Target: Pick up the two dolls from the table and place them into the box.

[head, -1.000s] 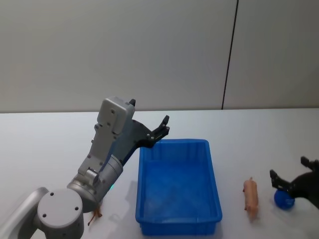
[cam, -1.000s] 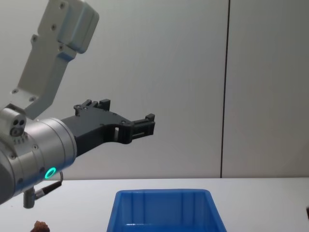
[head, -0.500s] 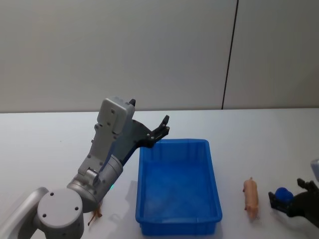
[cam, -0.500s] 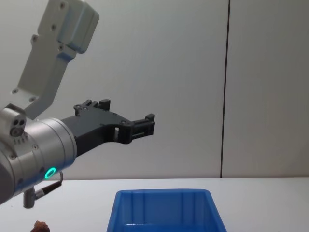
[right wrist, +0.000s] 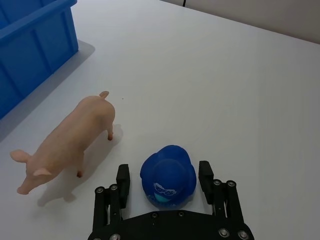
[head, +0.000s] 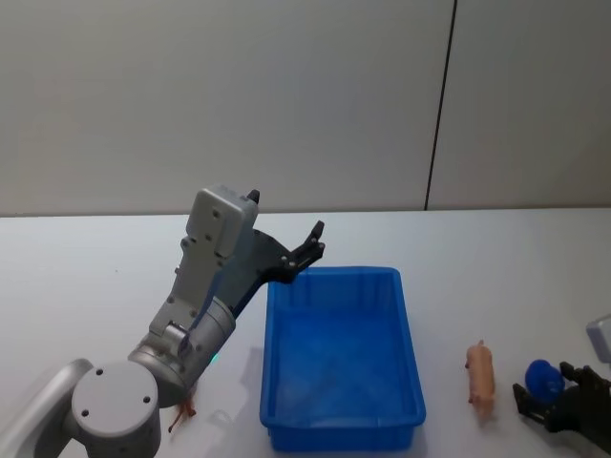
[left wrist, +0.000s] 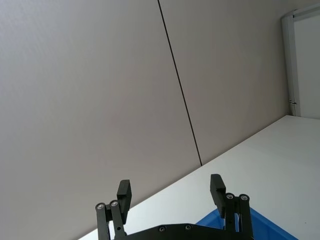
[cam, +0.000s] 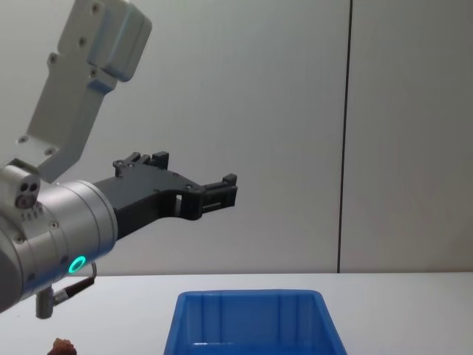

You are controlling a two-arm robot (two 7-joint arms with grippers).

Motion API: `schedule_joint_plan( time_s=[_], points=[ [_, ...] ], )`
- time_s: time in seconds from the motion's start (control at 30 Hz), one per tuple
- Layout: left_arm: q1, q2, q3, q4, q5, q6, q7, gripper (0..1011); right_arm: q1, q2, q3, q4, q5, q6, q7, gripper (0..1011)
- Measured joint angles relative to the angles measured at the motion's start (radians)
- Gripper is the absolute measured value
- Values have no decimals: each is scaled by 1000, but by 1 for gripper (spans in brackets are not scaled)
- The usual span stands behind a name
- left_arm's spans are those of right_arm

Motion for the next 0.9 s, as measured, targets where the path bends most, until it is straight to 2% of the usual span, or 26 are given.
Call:
schedule_joint_plan(
  time_s=[0.07, 0.1, 0.37, 0.6, 0.9],
  points=[
    [0, 0, 0, 0, 0, 0, 0, 1001, 0, 0, 0, 1, 3, -1, 0, 818],
    [0, 0, 0, 0, 0, 0, 0, 1001, -1, 0, 0, 1, 4, -2, 0, 818],
    [0, 0, 0, 0, 0, 0, 0, 1001, -9, 0, 4, -6, 16, -22, -14, 544],
    [0, 0, 0, 0, 0, 0, 0, 1001, -19, 2, 8, -24, 29, -56, -30, 480],
    [0, 0, 0, 0, 0, 0, 0, 1001, -36, 5, 13, -68, 49, -126, -35, 422]
  ],
)
